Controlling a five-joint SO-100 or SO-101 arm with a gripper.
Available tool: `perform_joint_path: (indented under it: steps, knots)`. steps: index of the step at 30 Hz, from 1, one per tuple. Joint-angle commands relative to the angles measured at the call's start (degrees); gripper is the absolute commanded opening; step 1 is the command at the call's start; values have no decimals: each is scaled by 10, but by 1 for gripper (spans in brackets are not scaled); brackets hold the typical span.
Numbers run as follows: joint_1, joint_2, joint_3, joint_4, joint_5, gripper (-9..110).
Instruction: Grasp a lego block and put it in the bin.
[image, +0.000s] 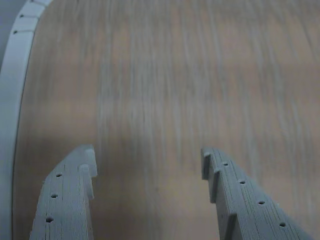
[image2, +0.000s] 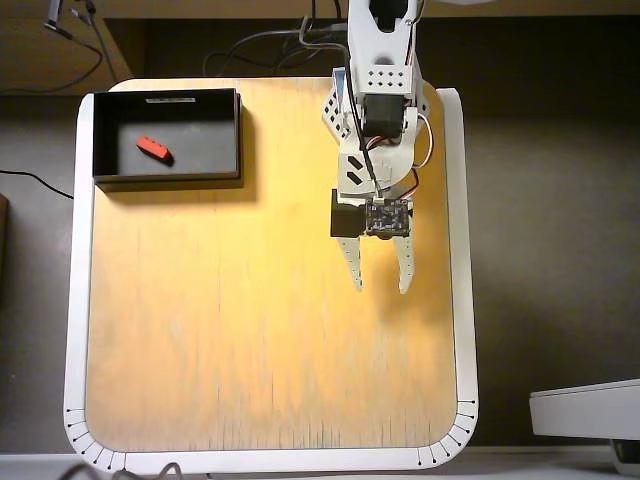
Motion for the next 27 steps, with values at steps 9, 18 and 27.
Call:
perform_joint_path:
  steps: [9, 18, 27]
  knots:
    - [-8, 52, 120, -24, 11, 21]
    - [-27, 52, 124, 89, -32, 21]
    - [-51, 52, 125, 212, -95, 21]
